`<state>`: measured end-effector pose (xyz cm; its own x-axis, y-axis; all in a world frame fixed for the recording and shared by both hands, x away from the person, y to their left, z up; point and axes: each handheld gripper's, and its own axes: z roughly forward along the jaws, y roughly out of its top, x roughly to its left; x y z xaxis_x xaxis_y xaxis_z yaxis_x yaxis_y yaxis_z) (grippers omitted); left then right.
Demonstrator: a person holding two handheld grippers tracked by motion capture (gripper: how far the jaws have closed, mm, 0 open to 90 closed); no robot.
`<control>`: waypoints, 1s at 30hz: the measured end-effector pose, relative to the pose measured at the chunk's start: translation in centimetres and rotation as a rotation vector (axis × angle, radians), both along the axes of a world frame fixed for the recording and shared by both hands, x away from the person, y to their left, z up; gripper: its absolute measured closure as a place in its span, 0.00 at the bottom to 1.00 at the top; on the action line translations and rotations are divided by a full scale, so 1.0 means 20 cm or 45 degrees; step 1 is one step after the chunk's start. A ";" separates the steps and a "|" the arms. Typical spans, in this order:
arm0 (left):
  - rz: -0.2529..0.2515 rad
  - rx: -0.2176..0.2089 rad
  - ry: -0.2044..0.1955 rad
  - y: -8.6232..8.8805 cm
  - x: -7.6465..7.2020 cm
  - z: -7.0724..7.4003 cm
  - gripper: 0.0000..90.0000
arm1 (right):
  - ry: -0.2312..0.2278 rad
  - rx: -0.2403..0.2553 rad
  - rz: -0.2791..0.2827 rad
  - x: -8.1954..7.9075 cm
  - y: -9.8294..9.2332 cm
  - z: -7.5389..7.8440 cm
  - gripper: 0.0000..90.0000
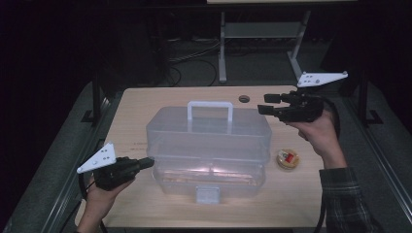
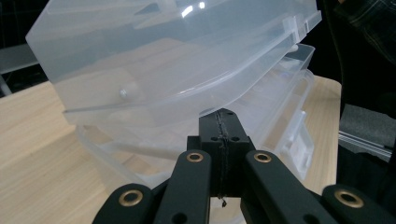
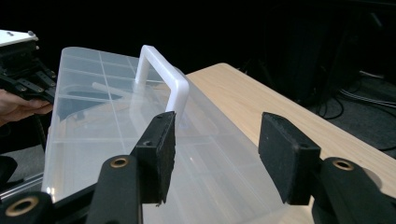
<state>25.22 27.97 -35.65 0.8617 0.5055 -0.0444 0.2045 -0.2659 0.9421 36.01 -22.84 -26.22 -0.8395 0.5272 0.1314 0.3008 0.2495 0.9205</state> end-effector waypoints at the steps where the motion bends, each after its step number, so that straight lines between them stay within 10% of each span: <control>1: 0.002 0.000 -0.011 0.00 0.01 0.01 1.00 | -0.002 0.000 -0.010 0.00 -0.01 0.00 0.51; 30: 0.026 -0.002 -0.097 -0.02 0.11 0.11 1.00 | 0.009 -0.073 -0.231 -0.17 -0.19 -0.20 0.46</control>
